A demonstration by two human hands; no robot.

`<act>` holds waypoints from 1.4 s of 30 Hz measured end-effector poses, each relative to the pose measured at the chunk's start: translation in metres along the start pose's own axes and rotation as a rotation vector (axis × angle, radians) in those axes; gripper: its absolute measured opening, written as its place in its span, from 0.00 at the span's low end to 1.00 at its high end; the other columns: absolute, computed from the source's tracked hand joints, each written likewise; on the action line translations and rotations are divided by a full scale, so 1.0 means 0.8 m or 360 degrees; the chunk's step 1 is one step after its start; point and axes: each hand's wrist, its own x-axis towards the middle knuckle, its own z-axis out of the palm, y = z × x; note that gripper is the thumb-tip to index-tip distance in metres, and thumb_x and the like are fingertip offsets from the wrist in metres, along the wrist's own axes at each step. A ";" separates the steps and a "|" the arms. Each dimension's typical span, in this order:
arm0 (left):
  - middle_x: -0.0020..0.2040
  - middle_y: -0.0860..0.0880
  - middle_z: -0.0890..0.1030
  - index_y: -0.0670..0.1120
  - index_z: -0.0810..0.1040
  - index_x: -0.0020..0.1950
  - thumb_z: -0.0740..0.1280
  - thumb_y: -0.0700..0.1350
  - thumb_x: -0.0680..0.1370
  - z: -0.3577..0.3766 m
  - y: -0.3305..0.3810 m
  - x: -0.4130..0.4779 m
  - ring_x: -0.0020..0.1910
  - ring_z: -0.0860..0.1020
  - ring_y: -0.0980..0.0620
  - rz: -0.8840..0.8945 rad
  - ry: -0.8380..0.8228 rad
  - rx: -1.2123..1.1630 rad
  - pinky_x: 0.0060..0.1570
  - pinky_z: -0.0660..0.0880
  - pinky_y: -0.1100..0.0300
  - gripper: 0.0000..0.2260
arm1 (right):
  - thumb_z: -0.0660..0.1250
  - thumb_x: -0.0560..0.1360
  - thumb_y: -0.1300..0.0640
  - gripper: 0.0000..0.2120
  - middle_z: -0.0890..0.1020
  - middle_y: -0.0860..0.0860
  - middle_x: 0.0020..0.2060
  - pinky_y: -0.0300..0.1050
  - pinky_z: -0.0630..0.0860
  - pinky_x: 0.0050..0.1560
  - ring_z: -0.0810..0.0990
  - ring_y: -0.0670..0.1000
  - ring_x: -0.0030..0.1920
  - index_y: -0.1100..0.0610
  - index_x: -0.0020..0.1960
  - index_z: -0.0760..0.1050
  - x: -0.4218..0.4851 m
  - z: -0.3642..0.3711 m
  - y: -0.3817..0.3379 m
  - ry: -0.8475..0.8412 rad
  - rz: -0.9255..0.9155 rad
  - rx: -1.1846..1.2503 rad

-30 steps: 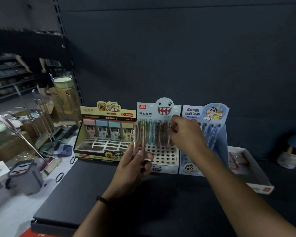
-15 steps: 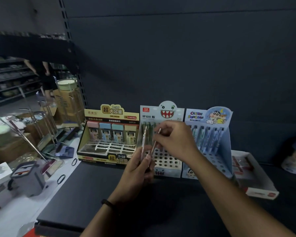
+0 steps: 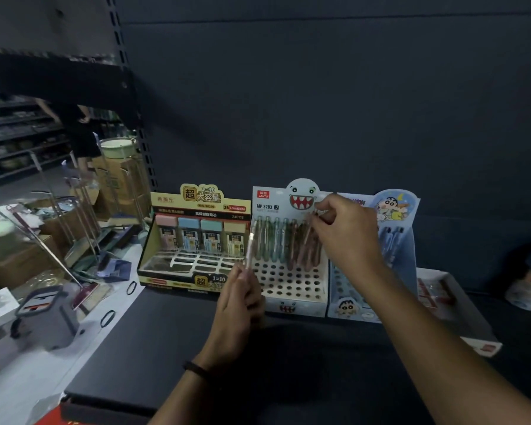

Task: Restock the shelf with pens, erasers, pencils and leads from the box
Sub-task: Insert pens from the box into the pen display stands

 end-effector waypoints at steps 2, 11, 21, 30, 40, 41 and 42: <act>0.35 0.49 0.61 0.46 0.63 0.44 0.52 0.45 0.90 0.001 0.003 -0.001 0.29 0.55 0.51 0.0010 -0.0025 -0.0048 0.25 0.56 0.60 0.14 | 0.77 0.77 0.54 0.05 0.88 0.49 0.42 0.56 0.82 0.56 0.85 0.52 0.45 0.53 0.51 0.86 -0.003 0.005 0.001 0.0033 -0.0040 -0.0012; 0.52 0.42 0.85 0.42 0.75 0.61 0.61 0.37 0.87 0.001 0.001 0.000 0.46 0.85 0.42 0.0357 -0.0083 0.0375 0.43 0.81 0.51 0.05 | 0.76 0.78 0.54 0.07 0.89 0.50 0.45 0.52 0.84 0.57 0.87 0.51 0.47 0.54 0.55 0.87 -0.008 0.016 -0.002 -0.0013 -0.0073 -0.0053; 0.52 0.42 0.85 0.48 0.78 0.66 0.67 0.34 0.83 0.002 -0.004 0.002 0.52 0.88 0.42 0.0295 -0.0054 0.0357 0.53 0.85 0.44 0.14 | 0.75 0.78 0.53 0.06 0.89 0.50 0.44 0.52 0.83 0.57 0.86 0.54 0.50 0.51 0.54 0.86 0.001 0.026 -0.002 -0.0084 -0.0015 -0.0122; 0.54 0.42 0.86 0.44 0.80 0.65 0.66 0.36 0.84 -0.001 -0.009 0.003 0.52 0.88 0.43 0.0268 0.0028 0.0356 0.51 0.86 0.43 0.10 | 0.75 0.79 0.54 0.06 0.89 0.51 0.46 0.51 0.81 0.59 0.86 0.54 0.50 0.53 0.55 0.86 0.003 0.028 -0.006 -0.0054 -0.0066 -0.0175; 0.53 0.42 0.87 0.45 0.79 0.64 0.67 0.37 0.84 0.001 -0.006 0.004 0.51 0.88 0.42 0.0206 0.0054 0.0281 0.51 0.86 0.44 0.10 | 0.67 0.83 0.54 0.10 0.84 0.50 0.36 0.49 0.84 0.44 0.82 0.50 0.34 0.53 0.48 0.86 -0.007 0.021 -0.009 -0.0360 -0.0028 -0.0478; 0.54 0.42 0.87 0.45 0.80 0.64 0.67 0.36 0.84 0.001 -0.007 0.004 0.51 0.88 0.43 0.0201 0.0060 0.0288 0.50 0.86 0.45 0.10 | 0.66 0.84 0.52 0.11 0.85 0.49 0.36 0.48 0.83 0.42 0.82 0.49 0.33 0.53 0.49 0.86 -0.008 0.018 -0.011 -0.0348 -0.0025 -0.0452; 0.54 0.42 0.87 0.45 0.80 0.64 0.67 0.36 0.84 0.001 -0.007 0.004 0.51 0.88 0.43 0.0202 0.0064 0.0293 0.50 0.86 0.46 0.10 | 0.65 0.84 0.50 0.12 0.85 0.48 0.36 0.47 0.83 0.40 0.82 0.47 0.31 0.53 0.51 0.86 -0.011 0.014 -0.014 -0.0315 -0.0022 -0.0356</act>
